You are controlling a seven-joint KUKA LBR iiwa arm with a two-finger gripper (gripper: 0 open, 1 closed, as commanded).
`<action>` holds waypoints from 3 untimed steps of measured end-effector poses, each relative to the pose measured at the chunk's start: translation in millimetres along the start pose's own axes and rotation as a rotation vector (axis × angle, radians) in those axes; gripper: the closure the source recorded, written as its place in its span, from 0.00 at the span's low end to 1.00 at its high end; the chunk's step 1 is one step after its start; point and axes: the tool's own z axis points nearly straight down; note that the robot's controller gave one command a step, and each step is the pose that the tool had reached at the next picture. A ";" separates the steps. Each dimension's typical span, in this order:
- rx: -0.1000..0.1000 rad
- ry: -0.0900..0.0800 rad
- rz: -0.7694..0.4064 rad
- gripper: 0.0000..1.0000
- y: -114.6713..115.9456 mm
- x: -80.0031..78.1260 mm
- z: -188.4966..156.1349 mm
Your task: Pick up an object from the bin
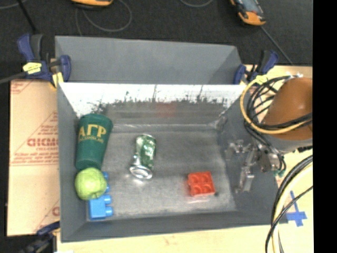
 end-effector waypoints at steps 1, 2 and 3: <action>0.002 -0.007 -0.004 0.00 0.4 -1.7 -4.6; 0.002 -0.016 0.025 0.00 13.8 3.3 37.5; 0.000 -0.003 0.002 0.00 39.5 19.2 68.9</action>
Offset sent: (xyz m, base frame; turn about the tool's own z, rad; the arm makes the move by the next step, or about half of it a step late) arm -0.0116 0.0245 -0.0711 0.0438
